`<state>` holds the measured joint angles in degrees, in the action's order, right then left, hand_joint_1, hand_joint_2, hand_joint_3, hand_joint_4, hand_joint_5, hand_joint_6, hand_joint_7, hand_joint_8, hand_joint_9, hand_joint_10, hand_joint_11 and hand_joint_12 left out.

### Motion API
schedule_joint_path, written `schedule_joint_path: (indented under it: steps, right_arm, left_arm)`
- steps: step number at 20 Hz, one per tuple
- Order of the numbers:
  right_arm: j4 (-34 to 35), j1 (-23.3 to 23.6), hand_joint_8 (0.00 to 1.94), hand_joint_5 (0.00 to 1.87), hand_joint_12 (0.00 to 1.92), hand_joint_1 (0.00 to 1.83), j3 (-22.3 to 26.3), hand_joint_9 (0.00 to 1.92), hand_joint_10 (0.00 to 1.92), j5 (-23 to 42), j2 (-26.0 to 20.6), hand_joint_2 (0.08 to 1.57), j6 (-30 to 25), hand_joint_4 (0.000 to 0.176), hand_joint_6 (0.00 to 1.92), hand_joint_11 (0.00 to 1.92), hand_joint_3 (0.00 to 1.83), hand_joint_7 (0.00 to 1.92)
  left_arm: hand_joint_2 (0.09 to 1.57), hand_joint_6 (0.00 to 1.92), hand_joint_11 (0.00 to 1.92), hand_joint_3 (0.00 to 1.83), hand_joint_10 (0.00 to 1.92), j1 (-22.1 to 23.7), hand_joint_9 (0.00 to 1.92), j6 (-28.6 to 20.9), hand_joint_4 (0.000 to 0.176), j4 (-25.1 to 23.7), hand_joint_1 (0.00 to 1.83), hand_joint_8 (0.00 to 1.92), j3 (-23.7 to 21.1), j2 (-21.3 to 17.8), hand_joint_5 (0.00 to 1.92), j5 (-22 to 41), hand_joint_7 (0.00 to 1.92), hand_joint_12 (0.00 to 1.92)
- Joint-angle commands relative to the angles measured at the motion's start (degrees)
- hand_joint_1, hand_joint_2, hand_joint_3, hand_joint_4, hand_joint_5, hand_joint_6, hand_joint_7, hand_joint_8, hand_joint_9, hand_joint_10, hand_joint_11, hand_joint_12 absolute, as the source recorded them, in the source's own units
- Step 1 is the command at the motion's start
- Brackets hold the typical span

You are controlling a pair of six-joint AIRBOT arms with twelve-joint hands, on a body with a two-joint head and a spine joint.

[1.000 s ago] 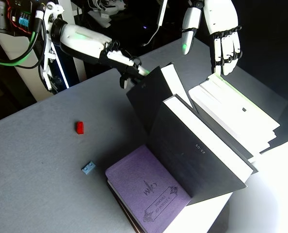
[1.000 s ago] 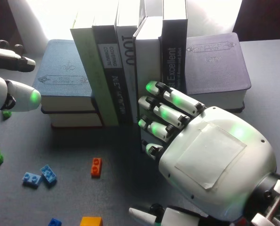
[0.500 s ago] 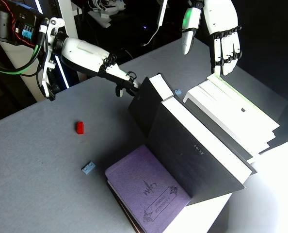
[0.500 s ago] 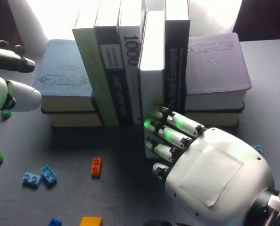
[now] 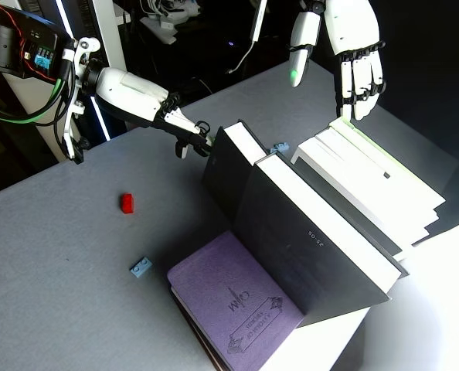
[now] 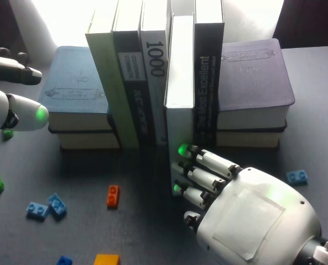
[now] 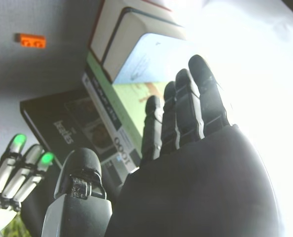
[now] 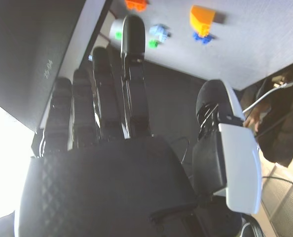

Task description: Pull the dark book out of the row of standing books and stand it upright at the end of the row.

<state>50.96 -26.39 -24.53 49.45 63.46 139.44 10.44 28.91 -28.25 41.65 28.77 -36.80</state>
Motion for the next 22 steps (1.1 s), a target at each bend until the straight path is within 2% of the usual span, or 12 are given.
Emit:
schedule_joint_path:
  steps: [1, 3, 6, 9, 10, 11, 13, 17, 19, 20, 21, 22]
  right_arm:
    - [-4.09, 0.07, 0.01, 0.77, 0.21, 0.0, -0.17, 0.15, 0.0, 4.34, -0.08, 1.17, 0.0, 0.0, 0.59, 0.0, 0.0, 0.45]
    - [-4.08, -0.21, 0.0, 0.73, 0.2, 0.0, -0.06, 0.14, 0.0, 4.44, 0.08, 1.16, -0.01, 0.0, 0.62, 0.0, 0.0, 0.43]
    - [-4.07, -0.98, 0.0, 0.74, 0.17, 0.0, 2.02, 0.14, 0.0, 5.12, -0.61, 1.16, 0.14, 0.0, 0.62, 0.0, 0.0, 0.43]
    - [-4.07, -1.05, 0.0, 0.79, 0.22, 0.0, 4.52, 0.15, 0.01, 5.44, -1.7, 1.17, 0.34, 0.0, 0.58, 0.0, 0.0, 0.45]
    - [-4.07, -0.97, 0.0, 0.77, 0.22, 0.0, 5.48, 0.15, 0.01, 5.88, -2.25, 1.15, 0.43, 0.0, 0.57, 0.0, 0.0, 0.44]
    - [-4.06, -0.89, 0.0, 0.74, 0.14, 0.0, 6.33, 0.13, 0.0, 6.25, -2.87, 1.15, 0.58, 0.0, 0.59, 0.0, 0.0, 0.42]
    - [-2.51, -0.39, 0.0, 0.75, 0.15, 0.0, 7.73, 0.14, 0.01, 6.91, -4.14, 1.15, 1.39, 0.0, 0.59, 0.0, 0.0, 0.42]
    - [3.47, 3.9, 0.01, 0.8, 0.22, 0.0, 10.65, 0.15, 0.01, 8.67, -7.6, 1.16, 3.45, 0.0, 0.55, 0.0, 0.0, 0.45]
    - [7.77, 7.04, 0.01, 0.75, 0.23, 0.0, 11.6, 0.14, 0.0, 9.45, -9.07, 1.14, 5.8, 0.0, 0.59, 0.0, 0.0, 0.43]
    - [10.04, 8.7, 0.01, 0.75, 0.23, 0.0, 12.14, 0.14, 0.0, 9.52, -10.13, 1.14, 6.11, 0.0, 0.59, 0.0, 0.0, 0.43]
    - [11.33, 10.05, 0.01, 0.76, 0.28, 0.0, 12.57, 0.15, 0.01, 9.71, -11.25, 1.14, 6.13, 0.0, 0.59, 0.0, 0.0, 0.44]
    - [11.44, 10.68, 0.01, 0.77, 0.29, 0.0, 12.81, 0.16, 0.01, 10.29, -12.07, 1.15, 6.32, 0.0, 0.59, 0.0, 0.0, 0.45]
  left_arm:
    - [1.27, 0.0, 0.0, 0.0, 0.0, 0.38, 0.15, 0.26, 0.054, -1.88, 0.0, 0.0, 0.14, -0.5, 0.14, 4.26, 0.13, 0.54]
    - [1.26, 0.0, 0.01, 0.0, 0.0, 0.39, 0.15, 0.27, 0.056, -1.88, 0.0, 0.0, 0.15, -0.51, 0.14, 4.26, 0.14, 0.55]
    - [1.29, 0.0, 0.0, 0.0, 0.0, 0.39, 0.12, 0.28, 0.044, -1.87, 0.0, 0.0, 0.15, -0.51, 0.15, 4.26, 0.11, 0.48]
    - [1.28, 0.0, 0.0, 0.0, 0.0, 0.39, 0.14, 0.28, 0.051, -1.87, 0.0, 0.0, 0.15, -0.51, 0.16, 4.27, 0.13, 0.51]
    - [1.25, 0.0, 0.01, 0.0, 0.0, 0.39, 0.14, 0.29, 0.057, -1.87, 0.0, 0.0, 0.15, -0.51, 0.11, 4.27, 0.11, 0.52]
    - [1.25, 0.0, 0.01, 0.0, 0.0, 0.39, 0.14, 0.29, 0.055, -1.87, 0.0, 0.0, 0.15, -0.51, 0.11, 4.27, 0.1, 0.52]
    - [1.26, 0.01, 0.01, 0.0, 0.01, 0.4, 0.15, 0.29, 0.052, -1.87, 0.0, 0.01, 0.15, -0.51, 0.14, 4.29, 0.12, 0.53]
    - [1.28, 0.0, 0.0, 0.0, 0.0, 0.4, 0.14, 0.29, 0.05, -1.87, 0.01, 0.0, 0.15, -0.51, 0.16, 4.3, 0.13, 0.51]
    - [1.26, 0.0, 0.0, 0.0, 0.0, 0.4, 0.14, 0.3, 0.062, -1.87, 0.0, 0.0, 0.16, -0.51, 0.11, 4.32, 0.11, 0.52]
    - [1.26, 0.0, 0.0, 0.0, 0.0, 0.4, 0.14, 0.33, 0.062, -1.88, 0.0, 0.0, 0.17, -0.51, 0.11, 4.32, 0.11, 0.52]
    - [1.28, 0.01, 0.0, 0.0, 0.0, 0.4, 0.15, 0.33, 0.05, -1.88, 0.0, 0.01, 0.17, -0.51, 0.17, 4.32, 0.14, 0.53]
    - [1.29, 0.01, 0.0, 0.01, 0.0, 0.4, 0.14, 0.33, 0.05, -1.88, 0.0, 0.0, 0.17, -0.51, 0.17, 4.32, 0.14, 0.53]
